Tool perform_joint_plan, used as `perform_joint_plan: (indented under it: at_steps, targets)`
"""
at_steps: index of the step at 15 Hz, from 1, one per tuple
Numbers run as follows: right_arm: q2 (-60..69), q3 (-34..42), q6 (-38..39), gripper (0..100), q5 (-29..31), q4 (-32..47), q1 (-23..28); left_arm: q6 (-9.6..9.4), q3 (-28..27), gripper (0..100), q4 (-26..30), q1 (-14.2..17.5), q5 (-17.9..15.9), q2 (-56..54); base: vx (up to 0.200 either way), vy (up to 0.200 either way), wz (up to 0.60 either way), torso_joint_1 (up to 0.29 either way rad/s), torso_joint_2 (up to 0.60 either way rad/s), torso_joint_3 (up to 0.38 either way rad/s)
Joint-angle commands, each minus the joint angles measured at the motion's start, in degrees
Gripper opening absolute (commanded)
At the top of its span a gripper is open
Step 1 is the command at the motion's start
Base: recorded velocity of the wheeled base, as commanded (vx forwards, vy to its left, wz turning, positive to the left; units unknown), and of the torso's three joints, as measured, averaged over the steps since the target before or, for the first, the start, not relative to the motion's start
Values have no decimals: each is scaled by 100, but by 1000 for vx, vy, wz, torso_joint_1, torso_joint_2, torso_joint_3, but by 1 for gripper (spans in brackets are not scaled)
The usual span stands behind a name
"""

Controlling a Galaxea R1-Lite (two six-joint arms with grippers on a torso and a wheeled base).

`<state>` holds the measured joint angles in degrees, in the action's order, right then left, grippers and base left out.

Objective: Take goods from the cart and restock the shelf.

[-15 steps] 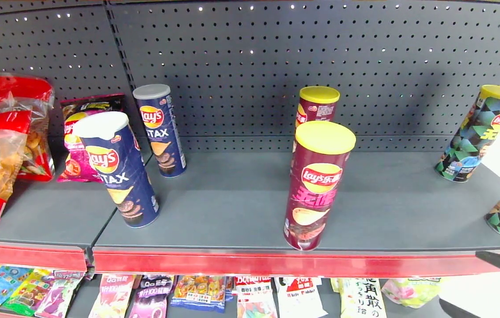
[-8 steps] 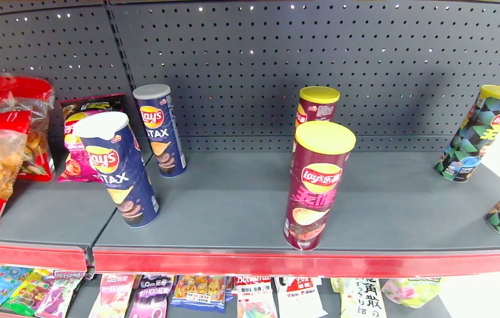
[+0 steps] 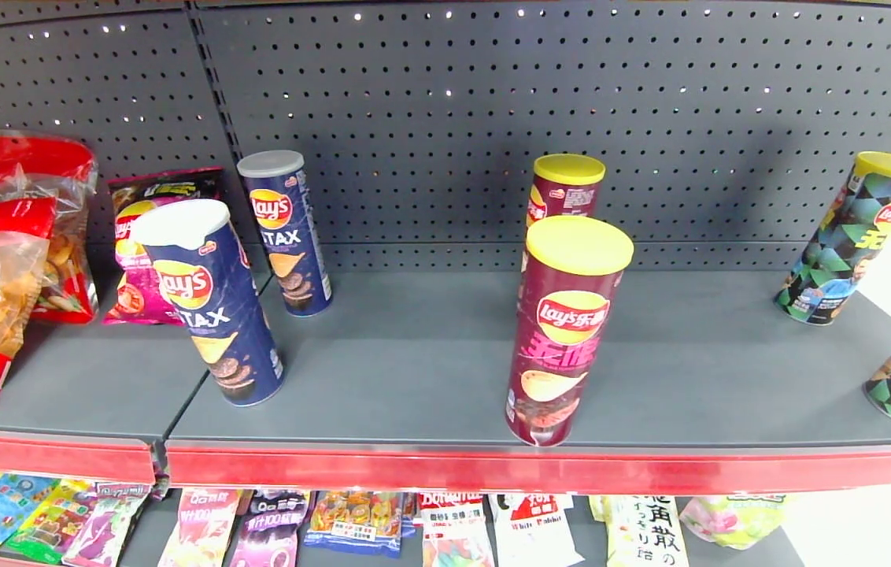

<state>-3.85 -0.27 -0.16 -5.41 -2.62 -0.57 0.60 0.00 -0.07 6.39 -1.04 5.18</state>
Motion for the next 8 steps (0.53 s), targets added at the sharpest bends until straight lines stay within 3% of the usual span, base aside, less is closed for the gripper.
perform_joint_plan:
  at_steps: [1,8]
  targets:
    - [376,27,7,100,489,148,49,2,0,100,-1,3,-2,9,0,0,0,0,0,0]
    - [376,18,33,100,568,262,57,2,0,100,-1,3,-2,9,0,0,0,0,0,0]
